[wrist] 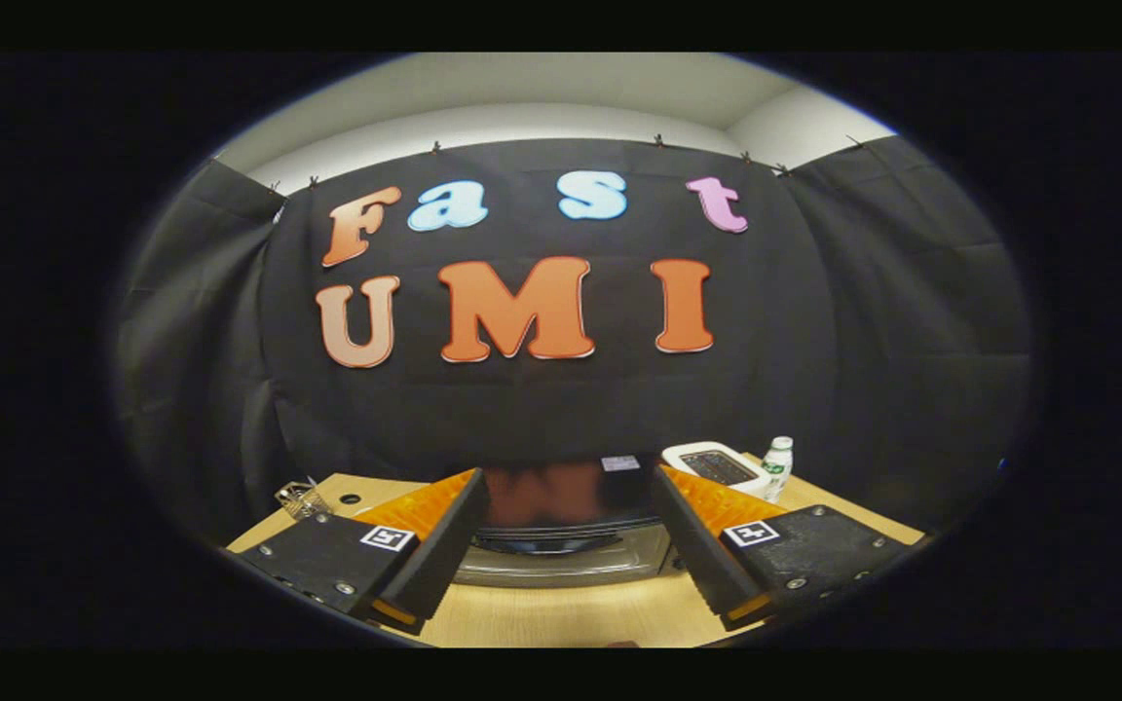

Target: Open the toaster oven, put the food inside, and close the toaster oven door.

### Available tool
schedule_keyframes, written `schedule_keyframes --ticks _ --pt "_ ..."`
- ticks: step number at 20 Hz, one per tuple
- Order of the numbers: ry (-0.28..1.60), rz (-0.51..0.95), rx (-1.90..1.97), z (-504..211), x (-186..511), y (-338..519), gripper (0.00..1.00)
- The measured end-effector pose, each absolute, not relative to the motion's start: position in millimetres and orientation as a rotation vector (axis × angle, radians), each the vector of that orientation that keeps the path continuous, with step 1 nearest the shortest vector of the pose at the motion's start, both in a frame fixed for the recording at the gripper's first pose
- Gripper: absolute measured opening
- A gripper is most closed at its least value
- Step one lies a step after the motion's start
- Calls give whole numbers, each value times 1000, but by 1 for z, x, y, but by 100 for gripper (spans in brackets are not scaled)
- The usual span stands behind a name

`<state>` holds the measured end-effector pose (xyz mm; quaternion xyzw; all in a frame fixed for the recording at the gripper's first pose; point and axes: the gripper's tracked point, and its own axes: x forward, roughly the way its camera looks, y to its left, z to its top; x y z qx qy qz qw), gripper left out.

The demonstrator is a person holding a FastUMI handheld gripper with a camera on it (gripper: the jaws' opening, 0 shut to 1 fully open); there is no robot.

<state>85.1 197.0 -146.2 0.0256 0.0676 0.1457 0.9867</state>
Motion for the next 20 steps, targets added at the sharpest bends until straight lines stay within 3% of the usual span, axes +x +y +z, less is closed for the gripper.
schedule_keyframes --ticks 6,20 --pt "293 301 -4 -219 118 224 100" --pt "404 319 -71 -255 126 245 99"
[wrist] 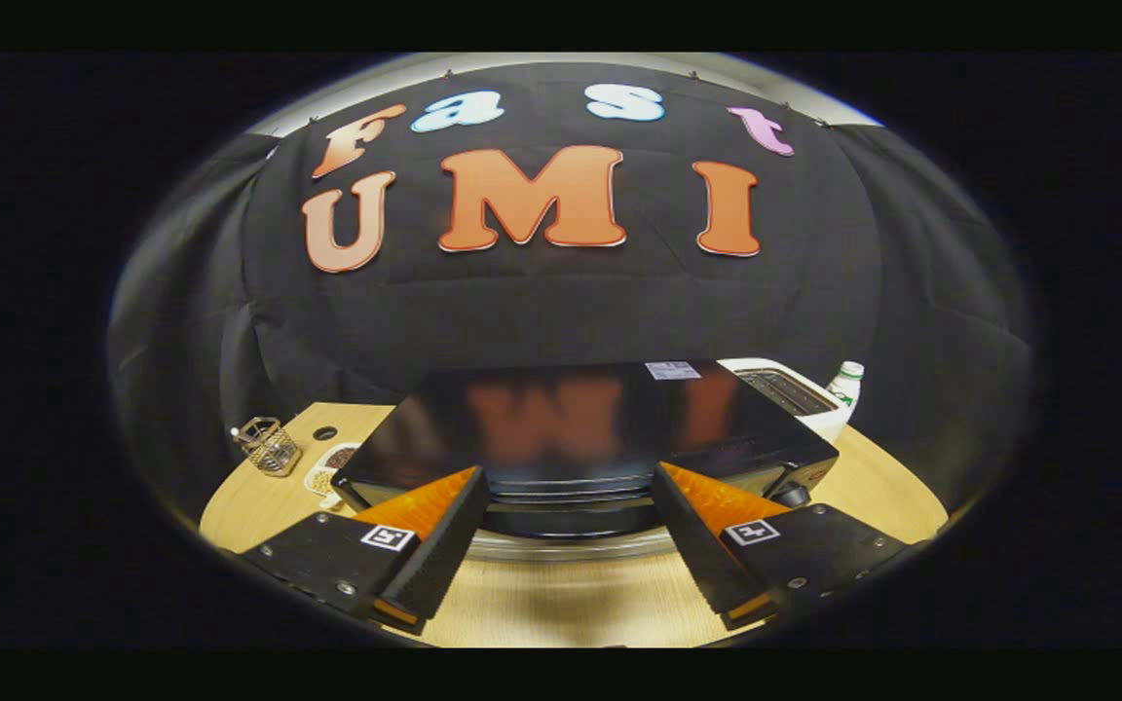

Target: Open the toaster oven, put the food inside, and close the toaster oven door.

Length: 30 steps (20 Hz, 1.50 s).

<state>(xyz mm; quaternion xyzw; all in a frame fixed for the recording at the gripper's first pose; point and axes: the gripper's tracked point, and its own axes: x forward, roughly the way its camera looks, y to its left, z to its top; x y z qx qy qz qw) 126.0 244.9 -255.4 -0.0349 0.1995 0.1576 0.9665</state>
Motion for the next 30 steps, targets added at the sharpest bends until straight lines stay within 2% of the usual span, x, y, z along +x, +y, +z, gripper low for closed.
schedule_keyframes --ticks 13,30 --pt "449 337 -77 -264 74 225 100" --pt "634 343 -104 -332 -10 192 100"
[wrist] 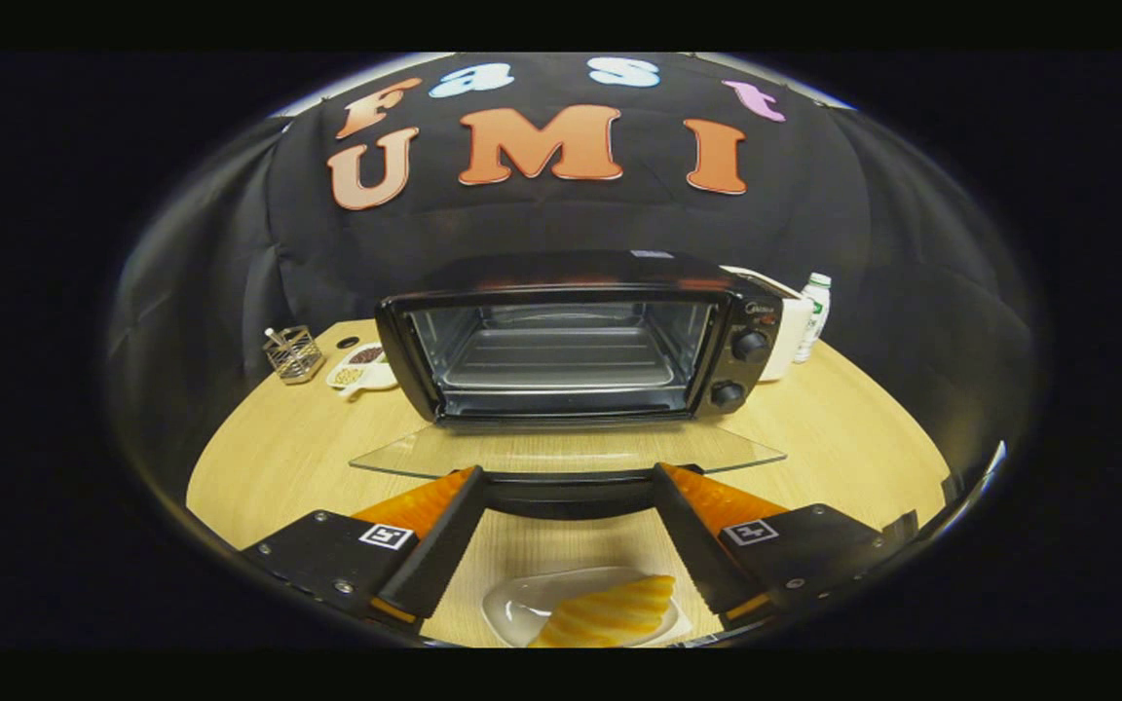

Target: Open the toaster oven, put the food inside, and close the toaster oven door.

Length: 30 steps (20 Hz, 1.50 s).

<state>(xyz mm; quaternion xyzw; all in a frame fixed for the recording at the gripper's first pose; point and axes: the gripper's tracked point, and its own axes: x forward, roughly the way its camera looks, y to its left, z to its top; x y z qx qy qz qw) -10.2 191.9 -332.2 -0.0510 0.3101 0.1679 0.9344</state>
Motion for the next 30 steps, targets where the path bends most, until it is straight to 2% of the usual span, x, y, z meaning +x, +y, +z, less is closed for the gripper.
schedule_keyframes --ticks 14,19,24,30 --pt "864 339 -160 -409 -45 181 100" --pt "865 333 -158 -401 -44 180 100" --pt "867 238 -69 -372 -57 169 100" --pt "903 18 89 -362 -110 144 99"
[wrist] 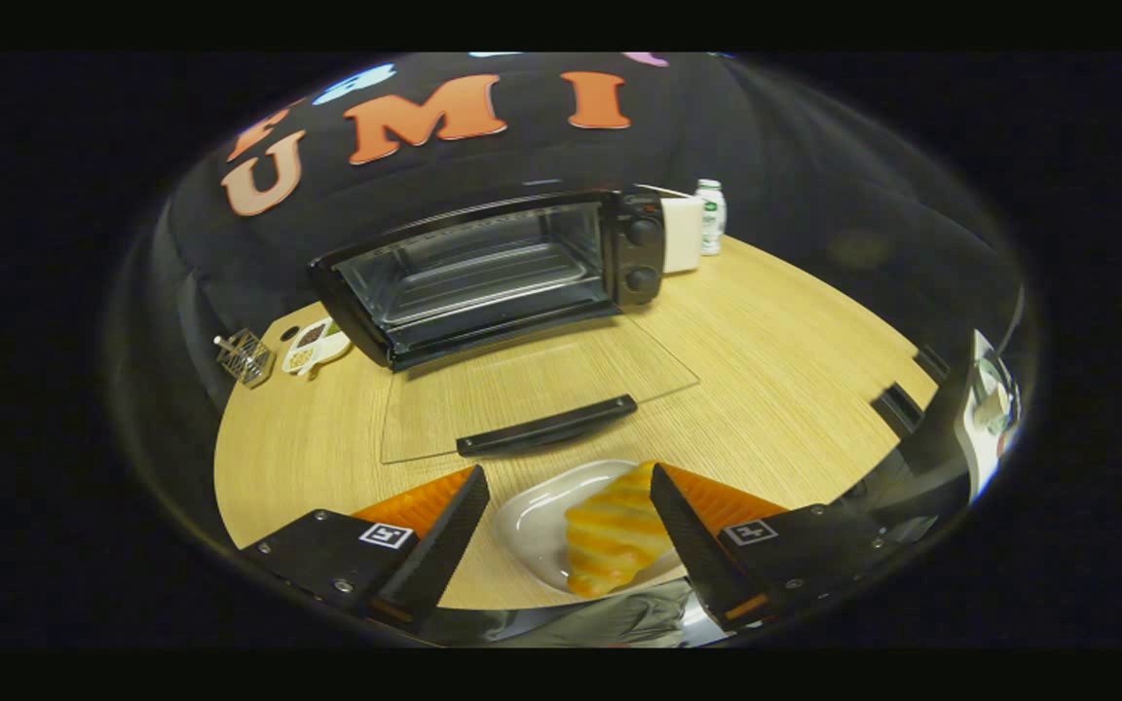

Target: Open the toaster oven, put the food inside, and close the toaster oven door.

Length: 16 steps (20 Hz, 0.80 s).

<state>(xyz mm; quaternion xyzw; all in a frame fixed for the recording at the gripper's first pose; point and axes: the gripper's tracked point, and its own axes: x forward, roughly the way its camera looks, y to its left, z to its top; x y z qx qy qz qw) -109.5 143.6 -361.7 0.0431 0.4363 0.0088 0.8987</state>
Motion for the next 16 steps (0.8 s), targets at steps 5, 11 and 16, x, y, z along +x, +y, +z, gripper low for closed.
schedule_keyframes --ticks 5,11,16 --pt "966 -83 66 -378 -149 134 99" --pt "1030 -121 98 -396 -164 141 99" --pt "1074 -191 128 -411 -168 137 99"
